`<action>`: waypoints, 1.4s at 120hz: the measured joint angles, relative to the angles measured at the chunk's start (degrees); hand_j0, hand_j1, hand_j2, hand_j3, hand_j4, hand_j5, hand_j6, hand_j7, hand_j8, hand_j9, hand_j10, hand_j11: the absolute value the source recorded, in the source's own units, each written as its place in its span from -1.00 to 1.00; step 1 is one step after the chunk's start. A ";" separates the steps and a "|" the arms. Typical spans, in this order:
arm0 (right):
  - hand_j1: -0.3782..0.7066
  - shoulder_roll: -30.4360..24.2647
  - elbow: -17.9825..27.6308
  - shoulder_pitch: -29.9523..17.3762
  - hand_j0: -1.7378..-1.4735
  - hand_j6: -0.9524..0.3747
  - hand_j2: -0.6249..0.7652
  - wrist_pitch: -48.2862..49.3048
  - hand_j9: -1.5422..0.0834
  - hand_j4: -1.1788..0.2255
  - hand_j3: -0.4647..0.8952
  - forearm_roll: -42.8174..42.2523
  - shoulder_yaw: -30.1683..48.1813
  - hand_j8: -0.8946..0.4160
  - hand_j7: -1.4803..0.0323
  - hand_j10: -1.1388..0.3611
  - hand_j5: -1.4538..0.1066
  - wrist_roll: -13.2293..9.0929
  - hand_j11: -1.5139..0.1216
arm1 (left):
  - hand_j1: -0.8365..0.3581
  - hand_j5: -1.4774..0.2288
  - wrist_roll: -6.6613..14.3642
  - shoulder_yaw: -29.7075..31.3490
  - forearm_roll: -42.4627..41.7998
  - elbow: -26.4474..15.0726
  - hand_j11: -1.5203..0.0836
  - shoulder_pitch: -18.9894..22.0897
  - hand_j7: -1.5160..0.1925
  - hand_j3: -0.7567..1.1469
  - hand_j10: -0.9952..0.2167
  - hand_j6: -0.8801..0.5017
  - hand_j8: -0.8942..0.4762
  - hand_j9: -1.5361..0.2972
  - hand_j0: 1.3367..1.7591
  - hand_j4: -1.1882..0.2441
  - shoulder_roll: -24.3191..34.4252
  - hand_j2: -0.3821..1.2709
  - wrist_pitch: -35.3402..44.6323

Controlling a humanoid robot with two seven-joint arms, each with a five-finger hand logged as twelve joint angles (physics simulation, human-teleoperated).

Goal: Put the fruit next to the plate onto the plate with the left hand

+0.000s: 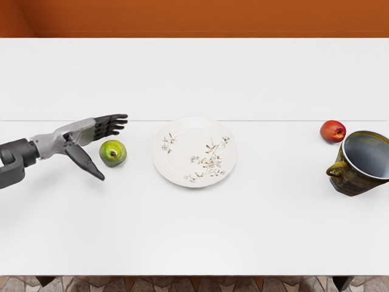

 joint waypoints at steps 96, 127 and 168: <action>-0.89 0.00 0.00 0.00 -0.40 0.40 -0.11 0.00 0.86 0.64 -0.32 -0.02 0.00 0.33 0.92 0.49 0.82 0.02 0.81 | 0.60 0.45 -0.10 5.50 -0.03 1.48 0.12 -1.41 0.49 -0.21 0.65 -0.02 0.01 0.41 0.52 0.38 -0.74 -0.49 6.85; -0.89 0.00 0.00 0.00 -0.40 0.40 -0.11 0.00 0.86 0.64 -0.32 -0.02 0.00 0.33 0.92 0.49 0.82 0.02 0.81 | 0.51 0.38 -0.02 6.32 0.24 1.50 -0.04 -2.32 0.42 -0.21 0.68 -0.09 -0.06 0.35 0.52 0.31 -1.93 -0.48 7.03; -0.89 0.00 -0.01 0.00 -0.40 0.40 -0.11 0.00 0.86 0.64 -0.32 -0.02 0.00 0.33 0.92 0.49 0.82 0.02 0.81 | 0.47 0.34 0.00 6.67 -0.68 1.53 0.32 -3.34 0.39 -0.21 0.35 -0.11 -0.08 0.31 0.52 0.29 -1.19 -0.47 4.07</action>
